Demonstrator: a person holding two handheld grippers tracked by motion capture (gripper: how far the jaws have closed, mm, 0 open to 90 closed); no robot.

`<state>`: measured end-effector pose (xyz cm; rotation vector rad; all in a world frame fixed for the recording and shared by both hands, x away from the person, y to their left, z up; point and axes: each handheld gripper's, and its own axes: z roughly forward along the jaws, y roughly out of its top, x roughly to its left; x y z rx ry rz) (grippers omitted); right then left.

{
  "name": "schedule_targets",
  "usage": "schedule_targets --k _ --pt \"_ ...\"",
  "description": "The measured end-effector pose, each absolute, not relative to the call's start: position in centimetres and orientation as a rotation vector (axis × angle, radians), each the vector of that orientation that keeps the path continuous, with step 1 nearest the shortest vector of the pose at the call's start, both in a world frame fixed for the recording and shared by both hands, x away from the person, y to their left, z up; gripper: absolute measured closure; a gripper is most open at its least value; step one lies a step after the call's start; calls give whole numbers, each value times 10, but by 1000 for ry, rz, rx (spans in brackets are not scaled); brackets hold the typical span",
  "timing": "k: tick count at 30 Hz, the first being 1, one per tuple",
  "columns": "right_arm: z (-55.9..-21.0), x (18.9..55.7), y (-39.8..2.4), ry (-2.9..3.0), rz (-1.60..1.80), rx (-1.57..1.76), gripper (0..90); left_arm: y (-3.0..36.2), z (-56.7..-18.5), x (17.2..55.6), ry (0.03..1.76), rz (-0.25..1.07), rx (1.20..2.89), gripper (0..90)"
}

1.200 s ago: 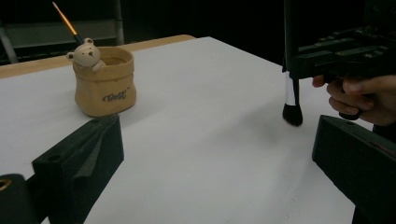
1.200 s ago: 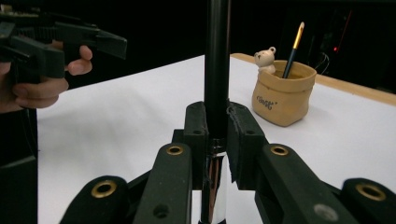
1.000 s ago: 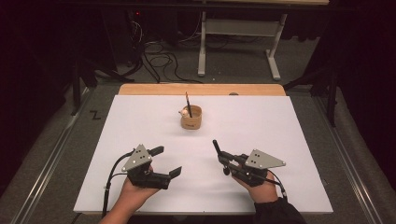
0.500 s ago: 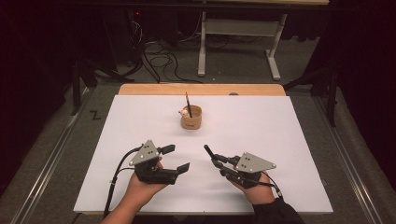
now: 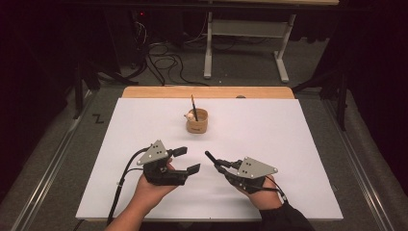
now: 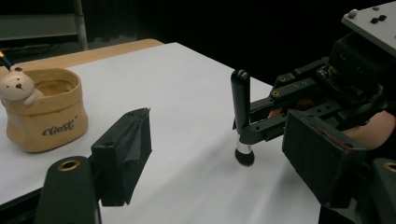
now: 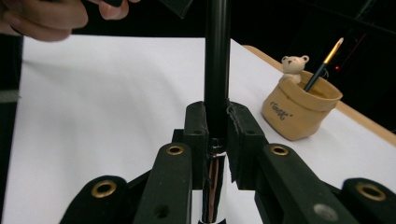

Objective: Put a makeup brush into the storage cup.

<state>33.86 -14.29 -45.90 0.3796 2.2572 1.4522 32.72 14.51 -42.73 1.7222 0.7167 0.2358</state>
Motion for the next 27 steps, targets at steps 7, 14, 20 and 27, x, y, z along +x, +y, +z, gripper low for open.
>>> schedule_targets --k 7,14,20,27 --pt "-452 343 -146 2255 1451 352 803 138 -422 330 707 237 1719 263" --pt "-455 336 -140 2262 1435 283 803 126 -422 331 673 203 1731 368" --pt "-455 334 -138 2261 1445 265 802 122 -422 331 671 188 1728 424" --pt "-456 333 -136 2265 1427 262 803 120 -421 332 658 176 1734 523"
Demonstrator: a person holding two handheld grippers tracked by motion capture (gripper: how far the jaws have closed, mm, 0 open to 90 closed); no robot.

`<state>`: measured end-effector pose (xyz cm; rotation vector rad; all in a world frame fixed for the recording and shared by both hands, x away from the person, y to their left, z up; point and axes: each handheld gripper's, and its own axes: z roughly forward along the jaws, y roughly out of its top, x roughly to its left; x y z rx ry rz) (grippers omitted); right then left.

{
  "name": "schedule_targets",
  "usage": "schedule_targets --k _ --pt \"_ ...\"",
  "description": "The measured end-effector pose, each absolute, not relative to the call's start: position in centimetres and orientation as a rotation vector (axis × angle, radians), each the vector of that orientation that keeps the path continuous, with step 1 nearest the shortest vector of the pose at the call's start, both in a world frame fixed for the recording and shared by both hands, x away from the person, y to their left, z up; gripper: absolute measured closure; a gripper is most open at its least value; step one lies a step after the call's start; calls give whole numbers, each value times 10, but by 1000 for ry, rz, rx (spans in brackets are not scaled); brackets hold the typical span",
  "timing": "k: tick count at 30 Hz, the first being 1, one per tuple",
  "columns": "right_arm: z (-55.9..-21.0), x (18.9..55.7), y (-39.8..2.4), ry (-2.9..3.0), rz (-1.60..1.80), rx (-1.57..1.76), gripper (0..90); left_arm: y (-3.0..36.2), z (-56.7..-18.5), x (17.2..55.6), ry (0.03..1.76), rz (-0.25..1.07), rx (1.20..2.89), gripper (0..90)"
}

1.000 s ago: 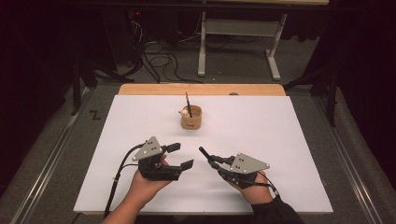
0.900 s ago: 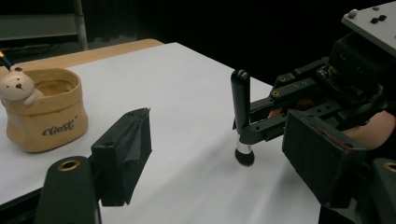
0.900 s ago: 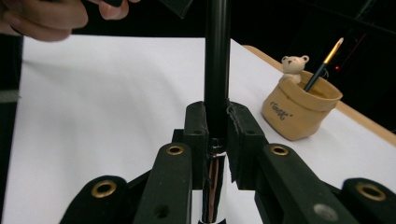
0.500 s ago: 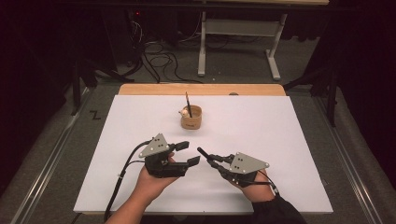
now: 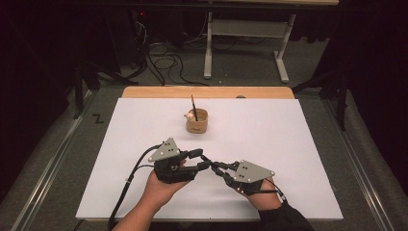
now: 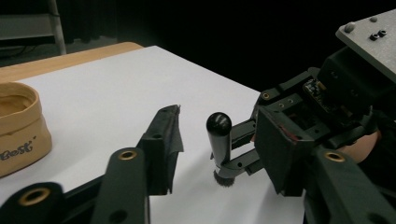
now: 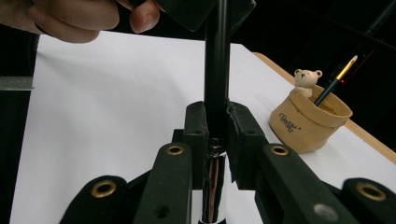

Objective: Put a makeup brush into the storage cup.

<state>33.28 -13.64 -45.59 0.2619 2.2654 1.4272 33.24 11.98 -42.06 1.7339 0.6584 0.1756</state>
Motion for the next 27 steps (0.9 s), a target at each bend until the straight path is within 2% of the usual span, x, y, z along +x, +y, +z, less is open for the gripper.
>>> schedule_targets --k 18,27 --pt "-458 333 -136 2268 1394 244 802 118 -422 334 671 155 1744 771" --pt "-460 334 -134 2268 1375 237 801 116 -423 332 657 162 1751 795"
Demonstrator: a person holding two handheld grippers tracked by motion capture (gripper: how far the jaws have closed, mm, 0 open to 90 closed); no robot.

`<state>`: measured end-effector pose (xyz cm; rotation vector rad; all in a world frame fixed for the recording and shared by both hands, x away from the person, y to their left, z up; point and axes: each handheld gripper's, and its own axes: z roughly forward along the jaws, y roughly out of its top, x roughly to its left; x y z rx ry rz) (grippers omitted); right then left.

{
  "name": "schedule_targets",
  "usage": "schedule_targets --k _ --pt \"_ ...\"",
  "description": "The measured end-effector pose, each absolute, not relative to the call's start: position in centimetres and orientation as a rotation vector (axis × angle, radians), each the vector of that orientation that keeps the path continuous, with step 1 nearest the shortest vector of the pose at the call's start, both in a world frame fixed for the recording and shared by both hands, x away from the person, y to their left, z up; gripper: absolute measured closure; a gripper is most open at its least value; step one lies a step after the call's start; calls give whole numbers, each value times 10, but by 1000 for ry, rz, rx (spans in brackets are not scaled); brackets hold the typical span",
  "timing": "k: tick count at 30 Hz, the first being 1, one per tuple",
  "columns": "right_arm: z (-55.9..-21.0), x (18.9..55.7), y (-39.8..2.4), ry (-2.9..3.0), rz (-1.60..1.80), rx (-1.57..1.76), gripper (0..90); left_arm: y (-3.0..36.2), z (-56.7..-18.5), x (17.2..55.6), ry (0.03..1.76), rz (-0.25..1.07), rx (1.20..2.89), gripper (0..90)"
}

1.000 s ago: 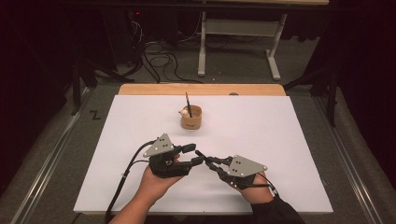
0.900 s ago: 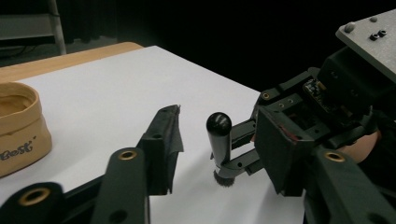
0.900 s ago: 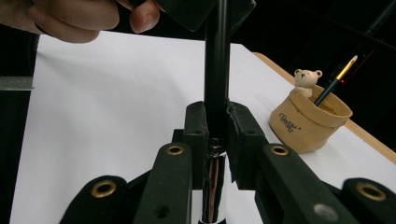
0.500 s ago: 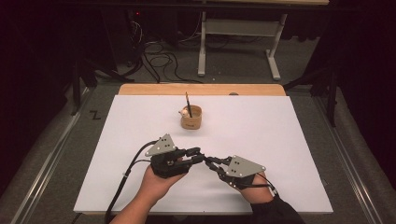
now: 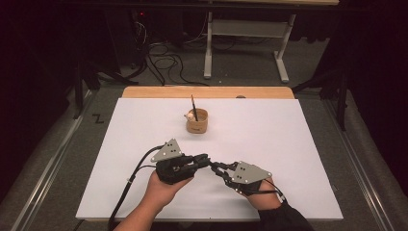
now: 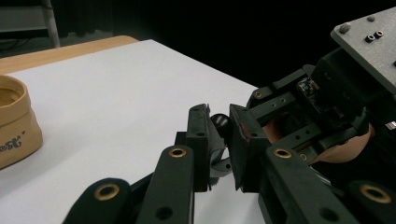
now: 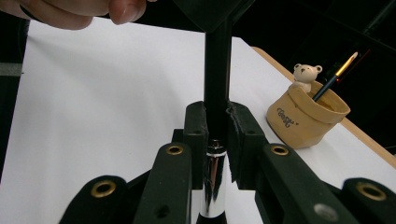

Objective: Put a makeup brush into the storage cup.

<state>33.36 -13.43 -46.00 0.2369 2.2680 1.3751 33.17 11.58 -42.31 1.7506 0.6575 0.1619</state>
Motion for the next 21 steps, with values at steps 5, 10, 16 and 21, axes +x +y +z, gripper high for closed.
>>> schedule_targets --k 5,10,16,21 --pt "-461 334 -133 2273 1369 239 799 115 -423 330 652 183 1758 796" --pt "-461 333 -133 2275 1368 251 798 113 -423 328 637 209 1767 797" --pt "-461 335 -133 2274 1372 260 787 112 -422 328 635 226 1771 798" --pt "-461 337 -134 2278 1386 290 762 111 -422 327 631 246 1764 798"
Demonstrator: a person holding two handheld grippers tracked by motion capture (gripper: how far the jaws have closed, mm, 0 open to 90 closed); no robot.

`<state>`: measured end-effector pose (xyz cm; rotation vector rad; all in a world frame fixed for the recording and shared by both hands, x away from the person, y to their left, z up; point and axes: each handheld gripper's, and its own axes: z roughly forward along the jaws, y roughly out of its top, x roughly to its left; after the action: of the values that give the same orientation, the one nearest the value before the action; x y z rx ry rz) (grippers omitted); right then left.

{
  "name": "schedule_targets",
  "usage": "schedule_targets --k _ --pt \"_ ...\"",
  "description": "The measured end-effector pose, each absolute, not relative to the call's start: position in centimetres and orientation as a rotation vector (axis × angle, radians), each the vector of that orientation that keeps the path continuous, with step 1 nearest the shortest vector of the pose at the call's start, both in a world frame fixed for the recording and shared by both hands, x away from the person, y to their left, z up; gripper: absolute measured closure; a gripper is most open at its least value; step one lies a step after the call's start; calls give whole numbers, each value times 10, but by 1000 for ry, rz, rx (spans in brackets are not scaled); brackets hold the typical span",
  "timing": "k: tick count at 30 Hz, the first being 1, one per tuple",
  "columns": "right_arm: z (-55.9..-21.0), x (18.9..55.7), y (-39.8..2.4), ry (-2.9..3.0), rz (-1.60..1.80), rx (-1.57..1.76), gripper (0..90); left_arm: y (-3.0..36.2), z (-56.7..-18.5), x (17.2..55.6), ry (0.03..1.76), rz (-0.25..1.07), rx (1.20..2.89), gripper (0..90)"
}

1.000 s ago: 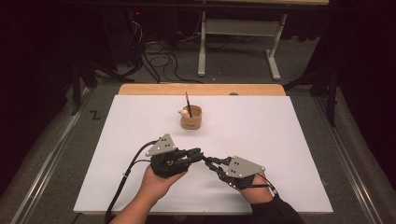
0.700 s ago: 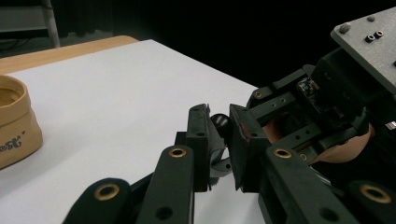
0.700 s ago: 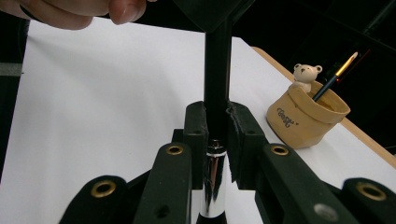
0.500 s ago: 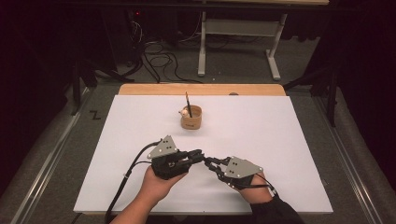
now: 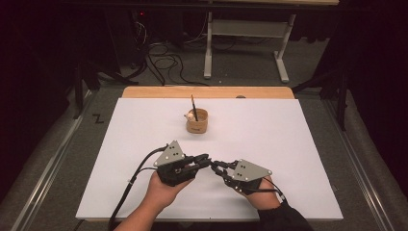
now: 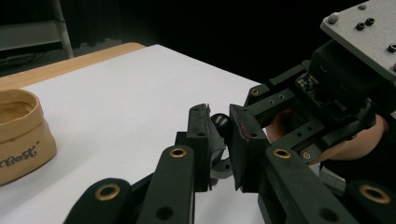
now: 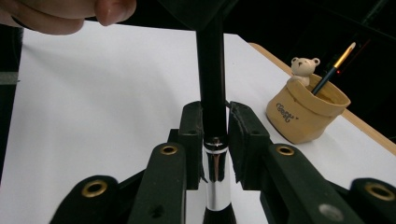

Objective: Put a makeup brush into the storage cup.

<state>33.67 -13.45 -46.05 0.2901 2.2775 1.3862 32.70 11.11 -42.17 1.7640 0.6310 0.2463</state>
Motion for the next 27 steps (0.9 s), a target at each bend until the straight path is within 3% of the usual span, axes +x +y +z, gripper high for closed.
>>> schedule_targets --k 14,27 --pt "-463 340 -136 2285 1366 381 601 117 -414 326 622 277 1739 798" --pt "-466 348 -145 2305 1455 628 517 135 -412 314 617 446 1647 798"
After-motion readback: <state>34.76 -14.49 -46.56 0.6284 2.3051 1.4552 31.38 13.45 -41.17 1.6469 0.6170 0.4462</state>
